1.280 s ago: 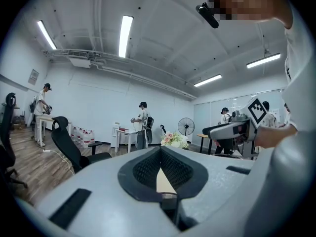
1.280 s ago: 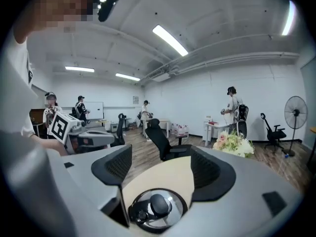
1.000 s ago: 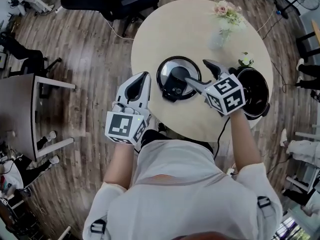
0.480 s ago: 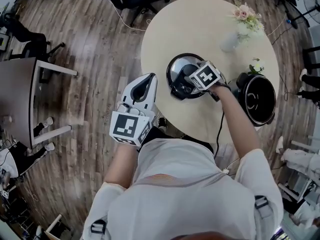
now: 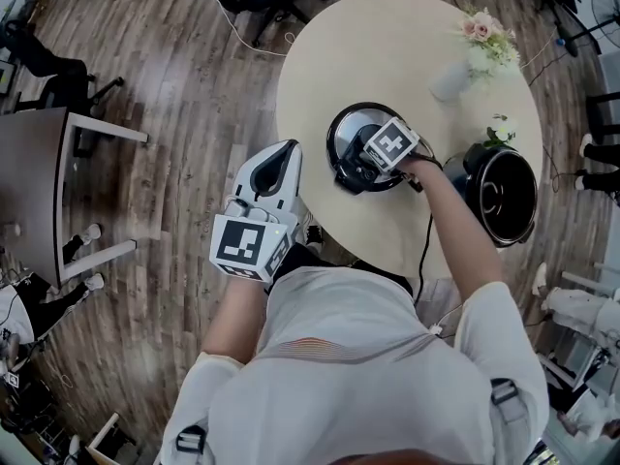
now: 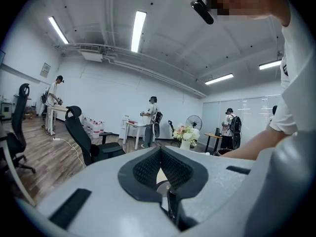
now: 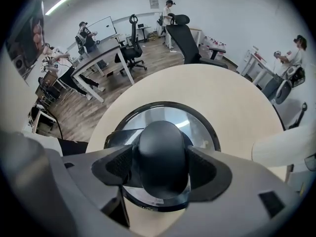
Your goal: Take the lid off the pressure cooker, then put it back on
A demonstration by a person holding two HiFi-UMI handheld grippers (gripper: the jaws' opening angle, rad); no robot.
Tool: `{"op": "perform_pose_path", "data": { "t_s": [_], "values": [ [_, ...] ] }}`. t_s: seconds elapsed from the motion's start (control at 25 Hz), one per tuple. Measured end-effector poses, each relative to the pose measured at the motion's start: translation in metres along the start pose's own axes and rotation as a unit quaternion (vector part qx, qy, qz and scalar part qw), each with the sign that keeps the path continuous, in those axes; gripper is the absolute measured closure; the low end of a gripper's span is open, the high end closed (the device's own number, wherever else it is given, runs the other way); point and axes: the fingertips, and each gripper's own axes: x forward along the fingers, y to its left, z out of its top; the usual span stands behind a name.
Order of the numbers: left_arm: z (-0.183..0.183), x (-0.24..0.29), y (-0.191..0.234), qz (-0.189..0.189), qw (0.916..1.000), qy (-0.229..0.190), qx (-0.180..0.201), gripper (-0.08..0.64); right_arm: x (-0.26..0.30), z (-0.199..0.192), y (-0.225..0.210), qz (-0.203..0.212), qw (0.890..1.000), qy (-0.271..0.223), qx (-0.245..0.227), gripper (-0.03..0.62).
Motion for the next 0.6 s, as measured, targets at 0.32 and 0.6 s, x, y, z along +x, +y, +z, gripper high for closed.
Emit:
{"op": "perform_pose_path", "data": {
  "t_s": [0.32,0.6],
  "values": [
    [0.005,0.004,0.002,-0.01,0.9999,-0.007,0.002,0.554,0.002,0.001,-0.002,-0.009,1.0,0.006,-0.014,0.307],
    [0.012,0.003,0.005,-0.015,0.9998,-0.014,0.006,0.554,-0.035,0.025,0.012,-0.029,0.998,-0.047,-0.029,0.31]
  ]
}}
